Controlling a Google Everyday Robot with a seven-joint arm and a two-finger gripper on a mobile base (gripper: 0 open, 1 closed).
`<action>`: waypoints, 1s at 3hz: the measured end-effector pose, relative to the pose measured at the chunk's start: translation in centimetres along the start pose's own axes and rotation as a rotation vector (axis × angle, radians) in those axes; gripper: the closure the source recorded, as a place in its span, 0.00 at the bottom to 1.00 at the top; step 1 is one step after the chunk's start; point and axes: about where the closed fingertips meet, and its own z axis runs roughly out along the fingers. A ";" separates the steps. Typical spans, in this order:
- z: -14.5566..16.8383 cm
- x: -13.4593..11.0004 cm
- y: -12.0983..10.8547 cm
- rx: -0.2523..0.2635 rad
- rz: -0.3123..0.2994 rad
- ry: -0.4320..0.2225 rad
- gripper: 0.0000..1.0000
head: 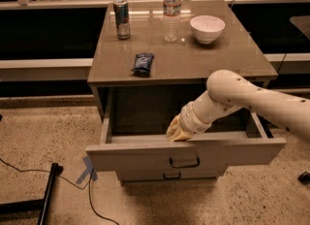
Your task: Open top drawer
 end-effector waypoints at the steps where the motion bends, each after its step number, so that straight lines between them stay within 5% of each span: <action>1: -0.7 -1.2 1.3 -0.026 -0.023 -0.029 1.00; 2: -1.7 -2.0 1.7 -0.027 -0.015 -0.038 1.00; 3: -4.3 -2.0 0.8 0.039 0.022 -0.068 1.00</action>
Offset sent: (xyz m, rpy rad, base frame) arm -0.0269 0.0007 0.0405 0.0401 0.0227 0.0172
